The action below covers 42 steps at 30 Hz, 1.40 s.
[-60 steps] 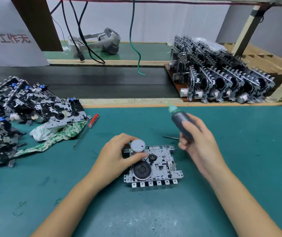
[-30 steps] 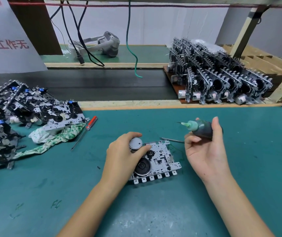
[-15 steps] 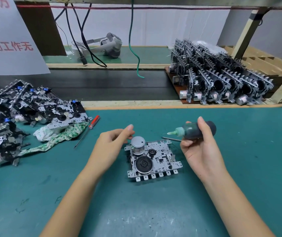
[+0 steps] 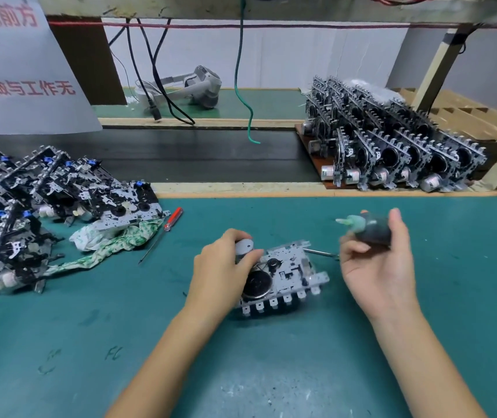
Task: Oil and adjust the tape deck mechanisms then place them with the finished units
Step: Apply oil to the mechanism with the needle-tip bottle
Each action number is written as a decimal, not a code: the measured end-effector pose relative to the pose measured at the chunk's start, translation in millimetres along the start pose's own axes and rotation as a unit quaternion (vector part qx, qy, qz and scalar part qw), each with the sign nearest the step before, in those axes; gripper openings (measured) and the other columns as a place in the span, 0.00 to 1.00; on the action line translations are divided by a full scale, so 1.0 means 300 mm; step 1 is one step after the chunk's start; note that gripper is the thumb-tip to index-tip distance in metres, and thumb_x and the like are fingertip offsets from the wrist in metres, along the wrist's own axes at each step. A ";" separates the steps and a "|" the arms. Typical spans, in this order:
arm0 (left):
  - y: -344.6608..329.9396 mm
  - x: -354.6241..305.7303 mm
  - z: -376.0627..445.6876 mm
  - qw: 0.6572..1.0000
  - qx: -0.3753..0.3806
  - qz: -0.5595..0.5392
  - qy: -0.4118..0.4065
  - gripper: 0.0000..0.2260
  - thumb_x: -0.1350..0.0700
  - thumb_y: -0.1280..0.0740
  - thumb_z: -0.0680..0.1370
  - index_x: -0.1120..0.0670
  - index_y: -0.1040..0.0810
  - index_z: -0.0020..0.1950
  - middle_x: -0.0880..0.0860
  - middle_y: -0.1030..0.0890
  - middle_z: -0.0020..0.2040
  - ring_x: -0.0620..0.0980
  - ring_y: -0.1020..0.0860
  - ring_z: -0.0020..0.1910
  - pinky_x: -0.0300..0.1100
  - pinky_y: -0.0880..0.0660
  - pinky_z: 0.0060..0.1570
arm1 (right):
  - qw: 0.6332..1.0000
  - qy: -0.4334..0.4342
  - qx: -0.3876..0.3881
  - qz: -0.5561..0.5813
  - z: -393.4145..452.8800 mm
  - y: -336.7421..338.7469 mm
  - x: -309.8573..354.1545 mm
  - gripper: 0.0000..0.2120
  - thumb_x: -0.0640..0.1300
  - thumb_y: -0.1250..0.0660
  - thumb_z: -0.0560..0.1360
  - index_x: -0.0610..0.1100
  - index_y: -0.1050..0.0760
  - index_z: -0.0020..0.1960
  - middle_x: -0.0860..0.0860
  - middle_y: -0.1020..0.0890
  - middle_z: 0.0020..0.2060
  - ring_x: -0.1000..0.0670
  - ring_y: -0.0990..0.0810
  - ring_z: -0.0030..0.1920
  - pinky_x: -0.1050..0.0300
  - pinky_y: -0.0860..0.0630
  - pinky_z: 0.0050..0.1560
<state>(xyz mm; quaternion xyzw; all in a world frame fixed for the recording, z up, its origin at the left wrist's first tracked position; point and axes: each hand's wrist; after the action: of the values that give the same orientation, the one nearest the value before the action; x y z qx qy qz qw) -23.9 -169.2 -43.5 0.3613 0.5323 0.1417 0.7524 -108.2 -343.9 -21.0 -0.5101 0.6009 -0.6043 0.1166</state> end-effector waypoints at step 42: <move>-0.088 -0.064 -0.044 0.533 0.195 -0.778 0.271 0.15 0.59 0.45 0.73 0.65 0.21 0.47 0.62 0.20 0.47 0.56 0.19 0.40 0.47 0.20 0.40 | 0.952 0.148 0.078 -0.257 -0.143 -0.063 -0.203 0.07 0.50 0.32 0.68 0.55 0.19 0.32 0.56 0.19 0.30 0.60 0.21 0.33 0.66 0.24 0.34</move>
<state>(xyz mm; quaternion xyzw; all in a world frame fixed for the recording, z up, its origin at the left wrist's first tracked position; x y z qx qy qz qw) -47.8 -193.9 -50.6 -0.1136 0.7958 -0.5156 0.2967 -104.2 -267.0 -23.8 -0.5413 0.4107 -0.7276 -0.0941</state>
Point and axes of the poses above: each hand's wrist, its own z-axis towards the middle knuckle, its own y-axis out of the back of the hand, x = y × z
